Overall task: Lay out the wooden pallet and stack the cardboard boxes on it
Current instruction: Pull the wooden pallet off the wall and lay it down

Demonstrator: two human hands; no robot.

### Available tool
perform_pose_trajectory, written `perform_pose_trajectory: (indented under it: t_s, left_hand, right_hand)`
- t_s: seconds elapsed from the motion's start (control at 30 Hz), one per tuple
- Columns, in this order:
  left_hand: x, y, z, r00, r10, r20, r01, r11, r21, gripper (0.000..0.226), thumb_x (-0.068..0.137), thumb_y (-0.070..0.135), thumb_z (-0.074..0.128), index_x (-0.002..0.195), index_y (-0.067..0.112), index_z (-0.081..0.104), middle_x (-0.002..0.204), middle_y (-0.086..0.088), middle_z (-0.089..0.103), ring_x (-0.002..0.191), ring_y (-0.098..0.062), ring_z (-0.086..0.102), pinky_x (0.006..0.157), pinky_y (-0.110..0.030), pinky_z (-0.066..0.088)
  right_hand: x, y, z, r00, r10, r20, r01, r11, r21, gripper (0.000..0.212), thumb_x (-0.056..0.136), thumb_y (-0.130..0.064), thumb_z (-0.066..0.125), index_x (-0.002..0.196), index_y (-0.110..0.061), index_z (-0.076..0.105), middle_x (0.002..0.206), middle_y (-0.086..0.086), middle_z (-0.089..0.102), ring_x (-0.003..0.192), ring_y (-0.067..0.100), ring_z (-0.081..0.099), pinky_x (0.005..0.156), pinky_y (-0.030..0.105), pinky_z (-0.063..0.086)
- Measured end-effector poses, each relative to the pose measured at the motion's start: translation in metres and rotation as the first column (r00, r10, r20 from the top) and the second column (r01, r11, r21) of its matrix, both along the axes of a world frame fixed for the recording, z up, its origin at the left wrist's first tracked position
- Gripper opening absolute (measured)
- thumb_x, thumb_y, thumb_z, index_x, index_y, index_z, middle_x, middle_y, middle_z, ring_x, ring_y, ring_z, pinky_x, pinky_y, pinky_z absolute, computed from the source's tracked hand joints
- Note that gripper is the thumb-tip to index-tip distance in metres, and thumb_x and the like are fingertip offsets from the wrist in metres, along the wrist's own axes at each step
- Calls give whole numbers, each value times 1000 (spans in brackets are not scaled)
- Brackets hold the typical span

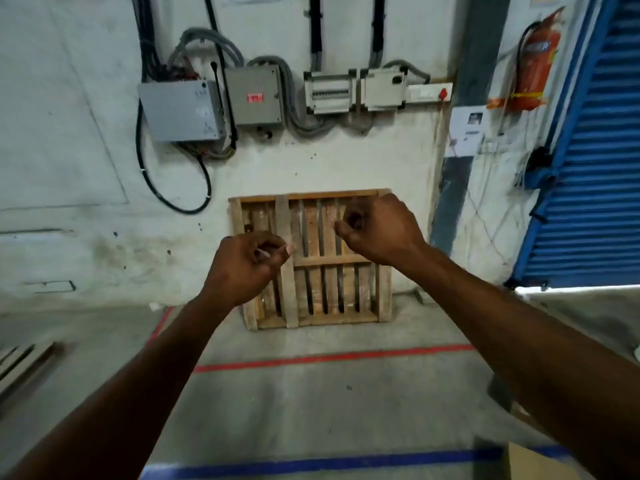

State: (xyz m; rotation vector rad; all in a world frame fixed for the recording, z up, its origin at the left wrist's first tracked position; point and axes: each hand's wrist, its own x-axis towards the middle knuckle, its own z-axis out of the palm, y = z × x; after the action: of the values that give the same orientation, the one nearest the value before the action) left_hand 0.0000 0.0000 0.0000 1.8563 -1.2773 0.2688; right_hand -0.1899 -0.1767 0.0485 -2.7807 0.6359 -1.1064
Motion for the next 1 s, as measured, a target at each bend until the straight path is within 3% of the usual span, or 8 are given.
perform_pose_trajectory:
  t_s: [0.1, 0.2, 0.37, 0.5, 0.57, 0.67, 0.83, 1.0]
  left_hand:
    - [27, -23, -34, 999, -3, -37, 5, 998, 58, 17, 93, 41, 78, 95, 25, 82, 78, 18, 75, 73, 2, 73, 71, -26, 60]
    - [71, -58, -68, 994, -4, -109, 13, 996, 83, 16, 92, 39, 80, 91, 23, 83, 70, 20, 72, 69, 0, 73, 67, -19, 55]
    - [169, -123, -112, 968, -37, -247, 50, 998, 44, 19, 92, 39, 79, 102, 22, 82, 86, 11, 79, 79, -3, 76, 74, -26, 60]
    - [230, -170, -137, 858, -56, -511, 51, 998, -24, 4, 95, 23, 78, 96, 26, 80, 79, 11, 79, 72, -12, 78, 64, -24, 59]
    - [264, -201, -149, 806, -39, -590, 18, 999, -42, 14, 94, 17, 77, 91, 30, 78, 77, 13, 79, 71, -15, 78, 61, -20, 57]
    - [306, -249, -164, 752, -23, -659, 12, 1000, -21, 9, 95, 19, 77, 92, 27, 78, 80, 5, 80, 71, -19, 79, 64, -31, 61]
    - [367, -351, -186, 758, -8, -652, 46, 998, 41, 10, 95, 16, 76, 103, 12, 81, 85, -3, 81, 72, -21, 79, 71, -42, 64]
    - [441, -480, -182, 870, -46, -490, 114, 987, 109, 9, 94, 27, 78, 103, 24, 80, 86, 6, 80, 72, -10, 77, 73, -43, 66]
  right_hand:
    - [30, -29, -42, 999, 48, 15, -49, 989, 143, 26, 94, -45, 70, 73, -31, 64, 69, -14, 64, 60, -3, 53, 55, 19, 35]
    - [77, -64, -92, 998, 56, 5, -55, 960, 273, 24, 92, -47, 70, 73, -32, 67, 71, -14, 69, 65, 1, 63, 62, 25, 52]
    - [164, -134, -137, 1000, 14, -7, -10, 931, 366, 26, 92, -40, 74, 68, -34, 66, 68, -15, 68, 67, 2, 66, 62, 23, 49]
    - [222, -192, -150, 999, -13, 37, -6, 884, 468, 17, 91, -35, 72, 74, -31, 72, 71, -14, 72, 64, 3, 69, 69, 33, 59]
    - [253, -222, -160, 999, -25, 21, 11, 863, 505, 18, 93, -36, 73, 75, -31, 73, 68, -14, 73, 64, 4, 71, 70, 37, 61]
    - [284, -264, -174, 998, -52, 19, 34, 839, 542, 19, 93, -41, 73, 76, -33, 73, 69, -14, 73, 65, 4, 71, 70, 37, 61]
    - [342, -363, -193, 995, -105, -6, 91, 833, 546, 15, 92, -36, 74, 77, -34, 75, 76, -14, 75, 70, 3, 70, 72, 35, 60]
    - [435, -484, -191, 999, -11, -52, 38, 830, 556, 11, 91, -32, 72, 83, -28, 77, 76, -15, 73, 74, 3, 70, 76, 34, 60]
